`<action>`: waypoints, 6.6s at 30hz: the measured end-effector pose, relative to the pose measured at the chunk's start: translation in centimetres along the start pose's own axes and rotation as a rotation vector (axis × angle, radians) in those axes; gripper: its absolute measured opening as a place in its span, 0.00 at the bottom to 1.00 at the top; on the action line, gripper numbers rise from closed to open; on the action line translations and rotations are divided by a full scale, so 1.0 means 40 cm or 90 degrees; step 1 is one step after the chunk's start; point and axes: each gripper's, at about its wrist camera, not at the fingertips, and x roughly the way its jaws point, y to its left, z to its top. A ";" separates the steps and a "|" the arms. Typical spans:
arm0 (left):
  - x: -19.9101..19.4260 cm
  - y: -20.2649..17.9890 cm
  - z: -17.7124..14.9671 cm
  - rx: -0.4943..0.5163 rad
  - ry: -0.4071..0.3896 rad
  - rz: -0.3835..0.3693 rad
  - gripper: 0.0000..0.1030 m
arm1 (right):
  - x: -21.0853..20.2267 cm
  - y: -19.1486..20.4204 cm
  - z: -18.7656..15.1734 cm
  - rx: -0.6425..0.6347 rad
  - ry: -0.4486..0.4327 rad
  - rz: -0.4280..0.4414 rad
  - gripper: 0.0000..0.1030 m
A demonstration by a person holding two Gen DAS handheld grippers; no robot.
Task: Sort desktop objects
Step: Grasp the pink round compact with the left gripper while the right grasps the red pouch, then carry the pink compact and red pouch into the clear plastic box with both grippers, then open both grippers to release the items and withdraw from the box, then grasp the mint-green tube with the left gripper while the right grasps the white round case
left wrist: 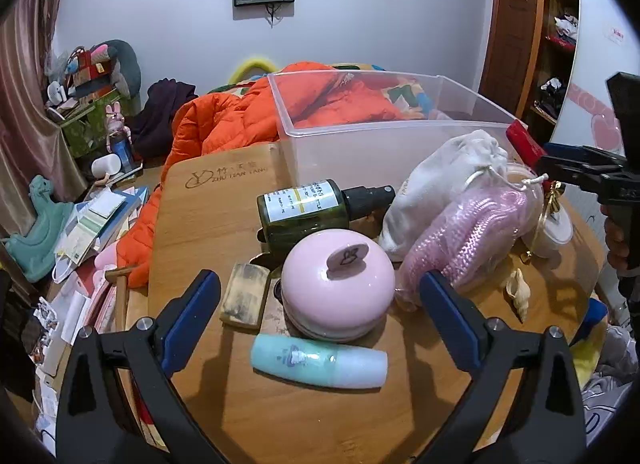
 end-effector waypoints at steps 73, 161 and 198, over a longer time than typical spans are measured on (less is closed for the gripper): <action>0.017 -0.009 0.368 -0.014 -0.097 -0.050 0.61 | -0.008 -0.002 0.253 -0.047 -0.086 0.071 0.26; -0.188 0.005 0.226 0.000 -0.114 0.034 0.94 | -0.186 0.046 0.159 -0.072 -0.105 -0.090 0.80; -0.015 -0.029 -0.085 0.019 0.042 0.040 0.94 | -0.007 0.052 -0.156 -0.007 0.068 -0.068 0.81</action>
